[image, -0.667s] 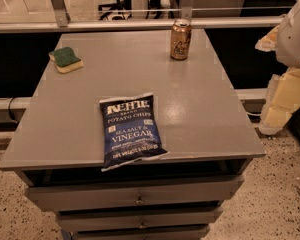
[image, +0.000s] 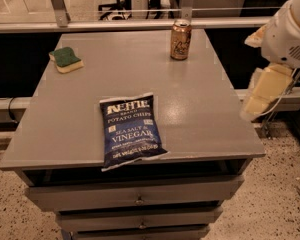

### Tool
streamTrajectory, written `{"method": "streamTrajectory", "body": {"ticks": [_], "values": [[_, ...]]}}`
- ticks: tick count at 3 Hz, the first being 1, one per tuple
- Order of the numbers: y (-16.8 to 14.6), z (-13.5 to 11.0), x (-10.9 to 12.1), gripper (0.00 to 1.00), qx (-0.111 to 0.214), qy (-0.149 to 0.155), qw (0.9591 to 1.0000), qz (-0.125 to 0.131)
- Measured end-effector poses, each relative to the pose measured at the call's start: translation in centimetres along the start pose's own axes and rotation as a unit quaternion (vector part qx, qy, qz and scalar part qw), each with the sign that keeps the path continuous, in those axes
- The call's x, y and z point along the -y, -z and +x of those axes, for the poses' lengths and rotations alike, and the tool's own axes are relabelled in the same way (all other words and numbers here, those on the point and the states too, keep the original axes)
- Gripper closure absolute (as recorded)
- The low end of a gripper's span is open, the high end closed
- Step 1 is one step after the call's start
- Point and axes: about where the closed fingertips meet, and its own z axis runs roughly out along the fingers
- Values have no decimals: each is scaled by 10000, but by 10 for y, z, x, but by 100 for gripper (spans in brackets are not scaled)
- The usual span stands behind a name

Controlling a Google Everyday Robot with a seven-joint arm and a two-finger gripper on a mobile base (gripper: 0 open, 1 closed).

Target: Move orange can near sponge

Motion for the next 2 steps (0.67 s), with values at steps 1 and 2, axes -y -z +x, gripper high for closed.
{"method": "streamTrajectory", "body": {"ticks": [1,2], "values": [[-32,-15,45,0,576,-172,9980,215],[-58,-33,89,0,1043,-354,9927,489]]}}
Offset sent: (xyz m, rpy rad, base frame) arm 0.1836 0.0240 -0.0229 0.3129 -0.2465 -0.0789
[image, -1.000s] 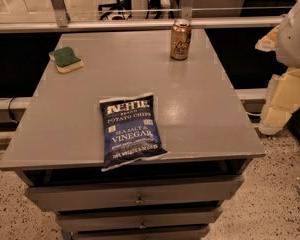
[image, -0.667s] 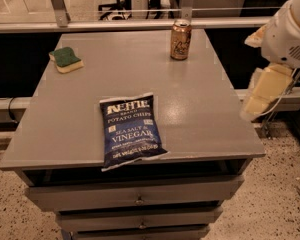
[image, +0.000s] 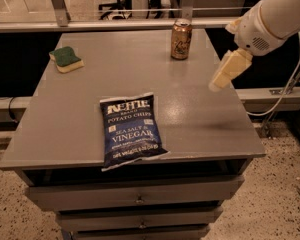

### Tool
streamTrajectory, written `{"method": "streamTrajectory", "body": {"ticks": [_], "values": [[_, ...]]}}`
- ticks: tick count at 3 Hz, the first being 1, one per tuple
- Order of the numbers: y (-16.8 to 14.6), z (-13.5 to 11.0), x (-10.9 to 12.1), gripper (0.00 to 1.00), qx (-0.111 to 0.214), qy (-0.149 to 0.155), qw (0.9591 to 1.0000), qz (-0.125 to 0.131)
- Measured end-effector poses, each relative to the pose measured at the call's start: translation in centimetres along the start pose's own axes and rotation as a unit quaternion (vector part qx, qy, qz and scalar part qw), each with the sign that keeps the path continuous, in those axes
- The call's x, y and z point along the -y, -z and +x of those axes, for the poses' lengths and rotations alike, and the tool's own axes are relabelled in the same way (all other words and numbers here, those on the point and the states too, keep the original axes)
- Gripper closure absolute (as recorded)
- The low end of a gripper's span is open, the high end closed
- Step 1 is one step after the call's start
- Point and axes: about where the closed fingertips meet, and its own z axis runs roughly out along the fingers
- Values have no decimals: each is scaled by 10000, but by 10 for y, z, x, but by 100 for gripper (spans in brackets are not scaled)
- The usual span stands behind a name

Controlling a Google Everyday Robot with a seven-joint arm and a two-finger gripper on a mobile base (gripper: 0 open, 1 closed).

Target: Move orange can near sponge

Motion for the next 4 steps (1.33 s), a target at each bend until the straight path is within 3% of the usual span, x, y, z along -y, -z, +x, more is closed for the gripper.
{"method": "streamTrajectory", "body": {"ticks": [1,3,4], "values": [[-24,-14,31,0,430,-241,9987,105],[-31,-20,36,0,600,-341,9975,139],[-55,-35,55,0,974,-647,9929,237]]}}
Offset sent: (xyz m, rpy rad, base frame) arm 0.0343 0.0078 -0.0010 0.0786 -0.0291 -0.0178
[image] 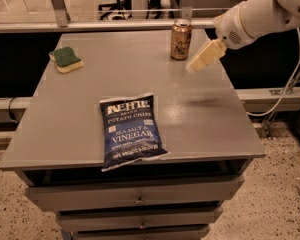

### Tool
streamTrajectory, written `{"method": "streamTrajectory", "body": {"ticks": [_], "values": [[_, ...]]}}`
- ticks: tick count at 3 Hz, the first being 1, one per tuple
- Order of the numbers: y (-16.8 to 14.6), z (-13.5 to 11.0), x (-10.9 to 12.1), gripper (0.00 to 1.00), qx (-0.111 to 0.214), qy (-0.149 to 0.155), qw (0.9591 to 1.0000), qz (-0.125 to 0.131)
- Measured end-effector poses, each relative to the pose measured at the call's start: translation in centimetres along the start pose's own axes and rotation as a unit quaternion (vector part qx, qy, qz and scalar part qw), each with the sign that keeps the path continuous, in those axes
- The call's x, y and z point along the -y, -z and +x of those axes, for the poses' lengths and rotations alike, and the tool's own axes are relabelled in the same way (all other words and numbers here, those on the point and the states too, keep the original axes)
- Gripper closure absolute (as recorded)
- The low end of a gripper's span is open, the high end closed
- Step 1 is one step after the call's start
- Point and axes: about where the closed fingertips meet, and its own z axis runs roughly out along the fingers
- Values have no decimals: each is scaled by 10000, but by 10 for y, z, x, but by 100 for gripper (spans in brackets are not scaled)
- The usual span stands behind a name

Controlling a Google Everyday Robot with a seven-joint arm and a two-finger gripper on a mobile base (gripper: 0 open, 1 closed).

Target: Move orange can near sponge

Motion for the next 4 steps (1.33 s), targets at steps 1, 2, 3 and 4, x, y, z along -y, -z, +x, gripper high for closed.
{"method": "streamTrajectory", "body": {"ticks": [1,2,3,4], "values": [[-30,-7,22,0,349,-374,9985,186],[-60,-11,45,0,696,-720,9941,424],[-83,-20,63,0,1066,-961,9878,610],[-101,-30,78,0,1397,-1110,9808,786]]}}
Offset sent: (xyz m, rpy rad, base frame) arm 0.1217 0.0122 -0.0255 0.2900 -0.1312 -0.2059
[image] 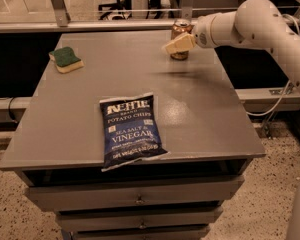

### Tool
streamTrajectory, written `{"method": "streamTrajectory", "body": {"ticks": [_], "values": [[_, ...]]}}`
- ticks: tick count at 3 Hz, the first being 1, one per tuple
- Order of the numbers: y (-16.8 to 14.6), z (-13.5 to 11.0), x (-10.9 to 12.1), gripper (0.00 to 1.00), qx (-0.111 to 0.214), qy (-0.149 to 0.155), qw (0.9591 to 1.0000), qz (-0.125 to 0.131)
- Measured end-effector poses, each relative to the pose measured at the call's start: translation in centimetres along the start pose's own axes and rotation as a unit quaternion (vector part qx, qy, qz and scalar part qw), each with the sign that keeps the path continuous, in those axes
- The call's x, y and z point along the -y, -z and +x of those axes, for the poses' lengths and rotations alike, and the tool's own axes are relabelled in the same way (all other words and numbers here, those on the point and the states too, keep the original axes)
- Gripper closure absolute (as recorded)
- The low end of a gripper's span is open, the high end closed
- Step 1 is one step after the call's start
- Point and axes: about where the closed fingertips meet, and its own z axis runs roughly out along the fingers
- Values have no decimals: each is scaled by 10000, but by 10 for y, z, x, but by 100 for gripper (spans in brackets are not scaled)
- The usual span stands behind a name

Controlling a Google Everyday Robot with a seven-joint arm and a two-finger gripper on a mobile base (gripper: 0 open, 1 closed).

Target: Move orange can near sponge

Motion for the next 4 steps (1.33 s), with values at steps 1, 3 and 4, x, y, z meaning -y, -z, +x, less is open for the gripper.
{"method": "streamTrajectory", "body": {"ticks": [1,3,4], "values": [[-15,-2,11,0,249,-112,9995,150],[-26,5,29,39,512,-344,9975,356],[-17,-13,27,70,818,-412,9956,217]]}}
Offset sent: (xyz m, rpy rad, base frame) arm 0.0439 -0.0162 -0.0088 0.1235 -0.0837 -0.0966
